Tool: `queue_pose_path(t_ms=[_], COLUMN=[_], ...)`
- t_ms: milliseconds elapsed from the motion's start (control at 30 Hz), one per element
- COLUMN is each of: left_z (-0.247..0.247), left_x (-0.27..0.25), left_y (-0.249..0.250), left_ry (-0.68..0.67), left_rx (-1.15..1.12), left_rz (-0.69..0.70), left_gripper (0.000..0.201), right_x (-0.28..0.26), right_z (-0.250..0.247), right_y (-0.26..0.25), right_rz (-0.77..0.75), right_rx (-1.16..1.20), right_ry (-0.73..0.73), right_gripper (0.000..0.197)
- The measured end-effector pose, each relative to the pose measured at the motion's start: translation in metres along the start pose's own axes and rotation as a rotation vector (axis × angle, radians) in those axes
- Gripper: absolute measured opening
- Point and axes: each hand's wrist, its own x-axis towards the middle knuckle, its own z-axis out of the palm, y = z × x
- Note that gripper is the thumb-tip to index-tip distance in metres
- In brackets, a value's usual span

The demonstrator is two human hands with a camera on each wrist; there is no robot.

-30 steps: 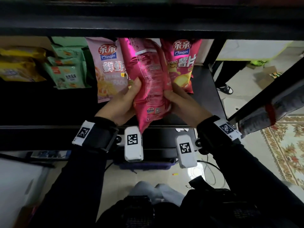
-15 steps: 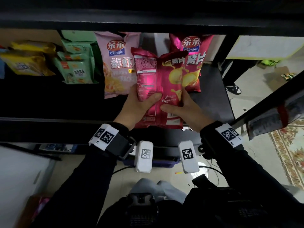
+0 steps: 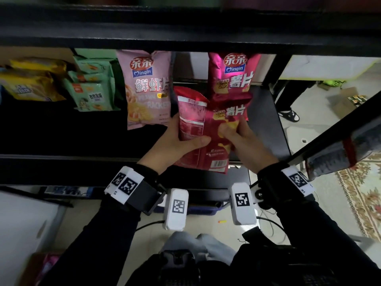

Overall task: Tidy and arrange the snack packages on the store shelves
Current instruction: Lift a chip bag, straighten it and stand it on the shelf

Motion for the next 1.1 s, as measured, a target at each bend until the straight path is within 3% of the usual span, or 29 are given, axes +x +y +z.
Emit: queue_pose_path(t_ms=[200, 433, 567, 833, 933, 1000, 1100], left_z=[0.006, -0.006, 0.001, 0.015, 0.017, 0.020, 0.021], left_x=[0.004, 0.002, 0.004, 0.002, 0.003, 0.004, 0.007], left_y=[0.018, 0.032, 0.040, 0.041, 0.039, 0.041, 0.039], left_ry=[0.167, 0.122, 0.100, 0.105, 0.207, 0.247, 0.203], left_rx=[-0.205, -0.333, -0.363, -0.328, -0.292, -0.406, -0.623], left_rz=[0.106, 0.070, 0.149, 0.214, 0.188, 0.117, -0.047], left_gripper=[0.033, 0.035, 0.036, 0.020, 0.011, 0.003, 0.028], right_x=[0.003, 0.004, 0.007, 0.000, -0.001, 0.001, 0.004], right_z=[0.006, 0.008, 0.020, 0.025, 0.028, 0.031, 0.031], right_y=[-0.003, -0.023, -0.040, -0.047, -0.042, -0.041, -0.040], right_rz=[-0.013, -0.093, -0.215, -0.243, -0.263, -0.239, -0.180], right_rx=[0.054, 0.162, 0.182, 0.068, 0.033, 0.089, 0.153], right_ry=[0.016, -0.085, 0.069, 0.251, 0.324, 0.365, 0.388], right_gripper=[0.047, 0.042, 0.017, 0.020, 0.018, 0.017, 0.021])
